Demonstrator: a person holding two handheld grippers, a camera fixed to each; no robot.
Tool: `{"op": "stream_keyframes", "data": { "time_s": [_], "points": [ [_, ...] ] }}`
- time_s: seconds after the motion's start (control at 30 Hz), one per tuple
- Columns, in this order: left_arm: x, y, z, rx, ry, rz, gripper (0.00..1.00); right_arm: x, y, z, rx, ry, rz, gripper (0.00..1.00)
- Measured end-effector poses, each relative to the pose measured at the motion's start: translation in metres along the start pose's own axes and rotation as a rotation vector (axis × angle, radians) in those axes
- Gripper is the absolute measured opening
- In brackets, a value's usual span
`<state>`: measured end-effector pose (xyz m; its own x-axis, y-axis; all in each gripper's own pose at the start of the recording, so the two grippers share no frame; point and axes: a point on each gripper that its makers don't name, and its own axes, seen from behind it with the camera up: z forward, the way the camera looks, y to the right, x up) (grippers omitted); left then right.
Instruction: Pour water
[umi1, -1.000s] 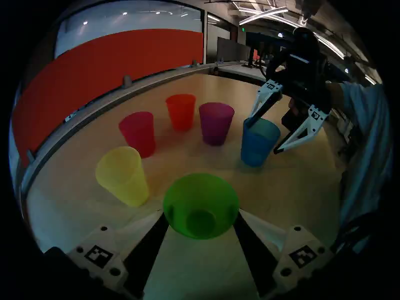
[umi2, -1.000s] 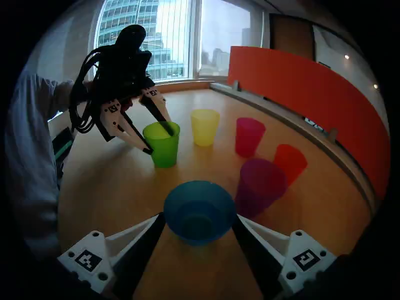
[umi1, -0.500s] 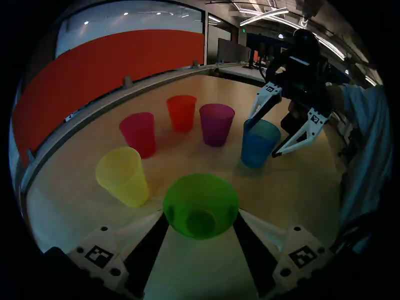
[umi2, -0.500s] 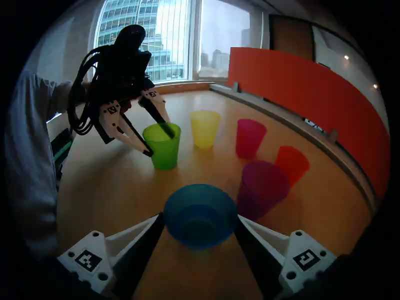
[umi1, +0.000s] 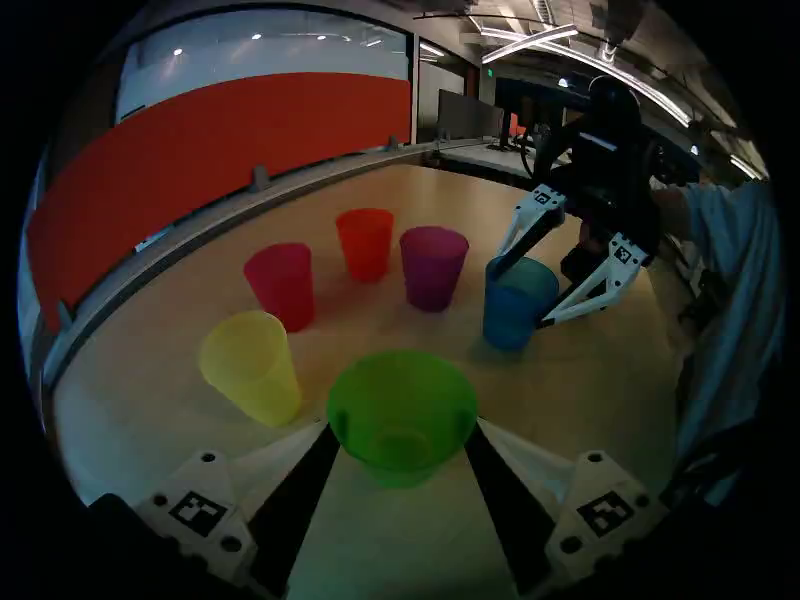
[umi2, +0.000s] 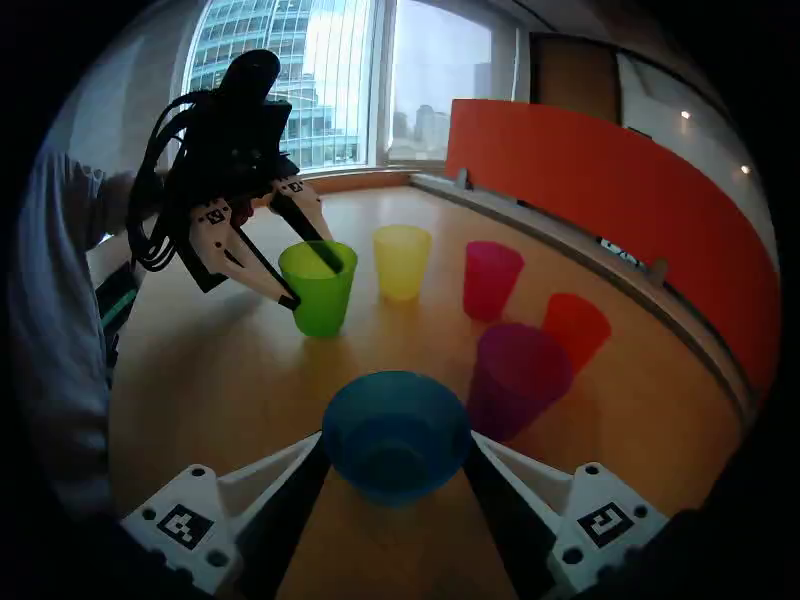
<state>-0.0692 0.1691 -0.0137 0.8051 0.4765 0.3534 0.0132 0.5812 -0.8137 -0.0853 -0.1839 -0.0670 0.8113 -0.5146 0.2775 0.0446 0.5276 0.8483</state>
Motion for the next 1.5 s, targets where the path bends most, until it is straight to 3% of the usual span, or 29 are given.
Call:
{"op": "stream_keyframes", "data": {
  "time_s": [0.87, 1.23, 1.5],
  "points": [
    [0.092, -0.017, -0.056, 0.102, 0.307, -0.035, 0.85, 0.088, 0.019, -0.050, -0.108, 0.223, 0.026, 0.91],
    [0.125, -0.016, -0.074, 0.119, 0.414, -0.029, 0.85, 0.126, 0.029, -0.067, -0.140, 0.307, 0.013, 0.91],
    [0.135, -0.010, -0.078, 0.110, 0.450, -0.025, 0.85, 0.140, 0.028, -0.071, -0.145, 0.342, 0.000, 0.91]
  ]
}}
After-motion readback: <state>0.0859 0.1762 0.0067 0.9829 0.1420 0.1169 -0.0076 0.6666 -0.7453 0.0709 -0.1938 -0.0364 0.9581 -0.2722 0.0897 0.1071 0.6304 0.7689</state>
